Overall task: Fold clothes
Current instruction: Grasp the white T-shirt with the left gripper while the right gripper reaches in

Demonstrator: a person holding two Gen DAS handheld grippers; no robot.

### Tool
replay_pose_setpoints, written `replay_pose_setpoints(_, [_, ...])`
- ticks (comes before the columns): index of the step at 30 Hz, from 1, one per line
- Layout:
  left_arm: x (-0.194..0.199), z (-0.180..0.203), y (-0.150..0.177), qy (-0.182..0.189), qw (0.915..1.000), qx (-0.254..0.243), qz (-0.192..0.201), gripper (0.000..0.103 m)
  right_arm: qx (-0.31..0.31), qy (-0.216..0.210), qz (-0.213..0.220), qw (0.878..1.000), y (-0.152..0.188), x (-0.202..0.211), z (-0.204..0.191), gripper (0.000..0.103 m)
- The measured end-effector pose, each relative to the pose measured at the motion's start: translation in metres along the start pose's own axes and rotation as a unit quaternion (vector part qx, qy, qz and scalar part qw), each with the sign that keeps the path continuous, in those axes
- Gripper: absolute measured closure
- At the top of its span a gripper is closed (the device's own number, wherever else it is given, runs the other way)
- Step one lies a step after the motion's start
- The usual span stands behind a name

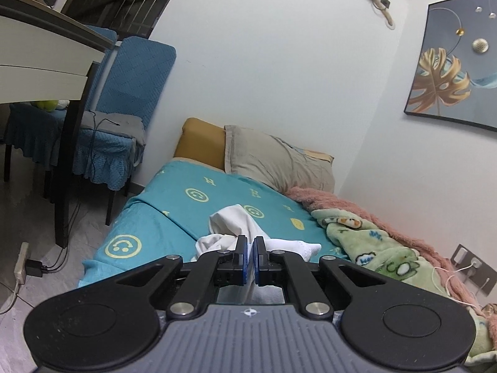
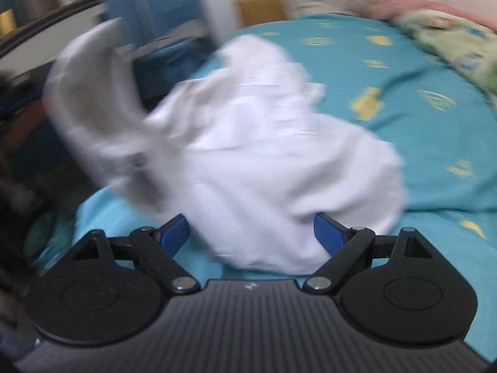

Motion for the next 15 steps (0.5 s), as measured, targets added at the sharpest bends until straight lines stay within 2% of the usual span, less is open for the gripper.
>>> replay_pose_setpoints(2, [0.000,-0.001,0.001,-0.004,1.0000,0.002,-0.005,0.099,-0.037,0.034,0.023,0.998,-0.007,0.007,0.018,0.015])
replay_pose_setpoints(4, [0.000,0.002,0.003,0.005,0.9999,0.007,-0.013,0.099,-0.050,0.066,0.073,0.994,-0.016,0.023,0.029,0.015])
replay_pose_setpoints(7, [0.002,0.014,0.011,0.030,0.9993,0.001,-0.023,0.099,-0.056,0.115,0.151,0.980,-0.030,0.049,0.041,0.015])
replay_pose_setpoints(9, [0.007,0.024,0.017,0.047,0.9986,-0.006,-0.024,0.099,-0.054,0.146,0.186,0.970,-0.037,0.061,0.048,0.015])
replay_pose_setpoints(11, [0.013,0.033,0.020,0.060,0.9979,-0.014,-0.021,0.099,-0.055,0.167,0.188,0.966,-0.038,0.065,0.055,0.015])
replay_pose_setpoints(12, [0.015,0.035,0.020,0.060,0.9979,-0.018,-0.015,0.099,-0.053,0.172,0.174,0.968,-0.037,0.062,0.056,0.015])
replay_pose_setpoints(15, [0.021,0.032,0.015,0.046,0.9989,-0.012,0.005,0.099,-0.041,0.154,0.093,0.983,-0.025,0.040,0.056,0.015])
Point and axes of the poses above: each gripper's, at about its wrist camera, not at the fingertips, and x roughly against the way its jaws point, z to its right, y to its underside, the point moved 2 cm from there along -x, roughly the way its jaws point, and after that the axes turned 11 degrees about z, right-handed, at the moved point
